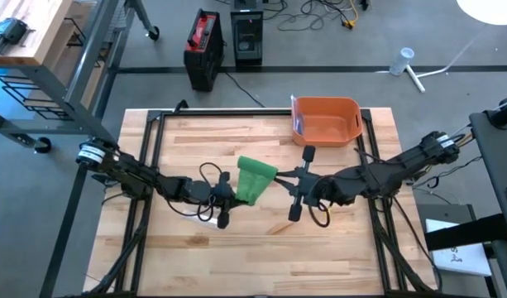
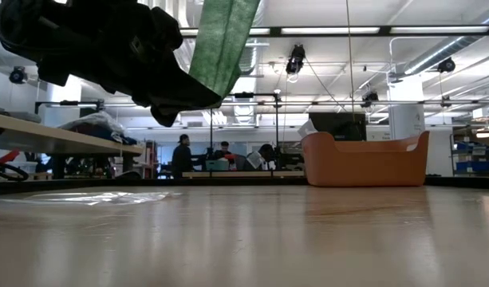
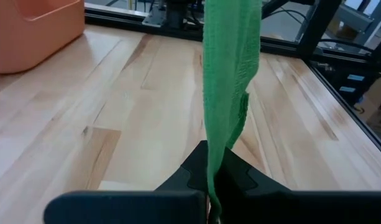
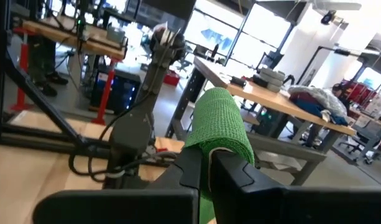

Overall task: Roll bandage
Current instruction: Roll the green bandage

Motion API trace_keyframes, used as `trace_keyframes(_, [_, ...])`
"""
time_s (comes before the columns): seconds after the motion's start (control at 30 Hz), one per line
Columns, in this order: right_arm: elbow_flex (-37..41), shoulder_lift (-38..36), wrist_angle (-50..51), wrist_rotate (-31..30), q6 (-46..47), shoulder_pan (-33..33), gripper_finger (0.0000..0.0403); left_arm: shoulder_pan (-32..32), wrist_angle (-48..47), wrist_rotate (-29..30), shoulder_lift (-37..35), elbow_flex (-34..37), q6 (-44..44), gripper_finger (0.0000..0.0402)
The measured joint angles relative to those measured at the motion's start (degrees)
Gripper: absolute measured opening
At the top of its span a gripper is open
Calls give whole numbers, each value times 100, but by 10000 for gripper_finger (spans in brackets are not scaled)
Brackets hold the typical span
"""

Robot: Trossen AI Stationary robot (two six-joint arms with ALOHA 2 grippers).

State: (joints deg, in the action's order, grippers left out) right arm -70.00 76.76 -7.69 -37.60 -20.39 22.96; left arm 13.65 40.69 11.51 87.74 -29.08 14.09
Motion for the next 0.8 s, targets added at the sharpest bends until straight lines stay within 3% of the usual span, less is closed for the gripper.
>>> trace_keyframes(0.27, [2, -106, -100, -11, -437, -2, 9, 24, 163, -6, 15, -2, 190, 0])
trace_keyframes(0.43, [99, -68, 24, -393, -889, -1, 9, 212, 444, -494, -126, -50, 195, 0])
trace_keyframes(0.57, [376, -85, 14, -781, -1092, -37, 9, 484, 450, -675, -388, -122, 196, 0])
trace_keyframes(0.8, [1019, -384, -35, -898, -900, -39, 9, 945, 460, -695, -1097, -140, 60, 0])
